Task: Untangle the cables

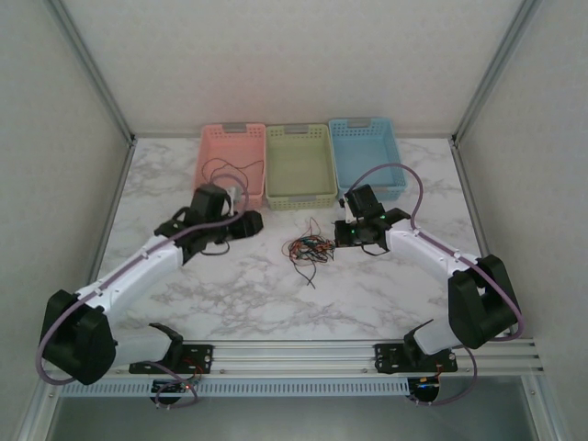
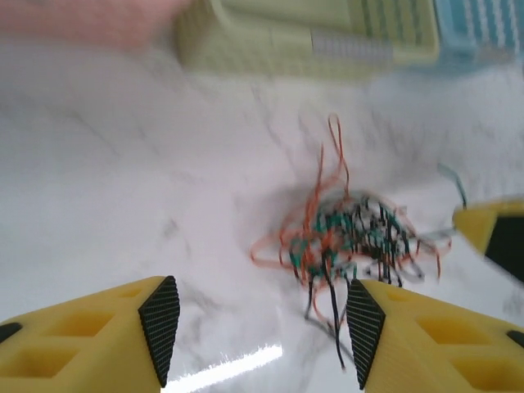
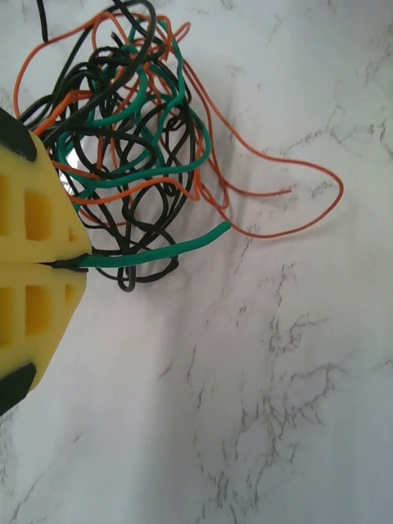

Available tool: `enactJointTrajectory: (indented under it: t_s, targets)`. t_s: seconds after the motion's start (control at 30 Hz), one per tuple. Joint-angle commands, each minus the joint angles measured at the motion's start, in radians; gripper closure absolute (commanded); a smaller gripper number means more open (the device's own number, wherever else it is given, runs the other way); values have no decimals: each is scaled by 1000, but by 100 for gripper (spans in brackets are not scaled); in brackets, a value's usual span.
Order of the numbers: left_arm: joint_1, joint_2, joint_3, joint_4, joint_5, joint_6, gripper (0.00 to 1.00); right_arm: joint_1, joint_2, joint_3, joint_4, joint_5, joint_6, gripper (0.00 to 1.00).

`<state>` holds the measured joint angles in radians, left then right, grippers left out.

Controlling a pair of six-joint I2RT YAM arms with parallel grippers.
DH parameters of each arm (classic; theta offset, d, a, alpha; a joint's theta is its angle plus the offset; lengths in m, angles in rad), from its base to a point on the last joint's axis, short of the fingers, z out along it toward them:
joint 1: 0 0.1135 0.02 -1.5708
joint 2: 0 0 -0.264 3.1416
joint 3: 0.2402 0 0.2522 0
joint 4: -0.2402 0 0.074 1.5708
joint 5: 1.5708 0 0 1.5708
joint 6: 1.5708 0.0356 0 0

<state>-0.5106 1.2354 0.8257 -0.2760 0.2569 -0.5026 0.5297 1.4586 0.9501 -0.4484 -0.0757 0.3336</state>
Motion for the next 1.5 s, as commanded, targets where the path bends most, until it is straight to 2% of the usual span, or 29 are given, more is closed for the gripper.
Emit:
enactJointTrajectory:
  t_s: [0.0, 0.23, 0.4, 0.57, 0.77, 1.0, 1.27, 1.47]
  targets:
    - [-38, -42, -92, 148, 73, -54, 40, -2, 2, -24, 29, -51, 32, 100]
    - [-133, 24, -154, 241, 81, -61, 39, -2, 15, -43, 39, -56, 37, 100]
    - [-177, 63, -175, 304, 83, -77, 42, 0, 19, -54, 48, -62, 38, 100]
    - [-177, 90, -88, 245, 71, -18, 46, 8, 17, -59, 42, -44, 8, 100]
    - [-178, 129, 35, 170, 57, 152, 43, 35, -43, -94, 102, -78, -48, 100]
    - [-176, 316, 158, 176, 96, 263, 41, 60, -69, -118, 183, -95, -88, 100]
    - [-166, 432, 238, 170, 153, 317, 43, 61, -81, -129, 178, -91, -93, 100]
    - [-166, 455, 220, 173, 203, 317, 44, 61, -74, -126, 172, -80, -92, 100]
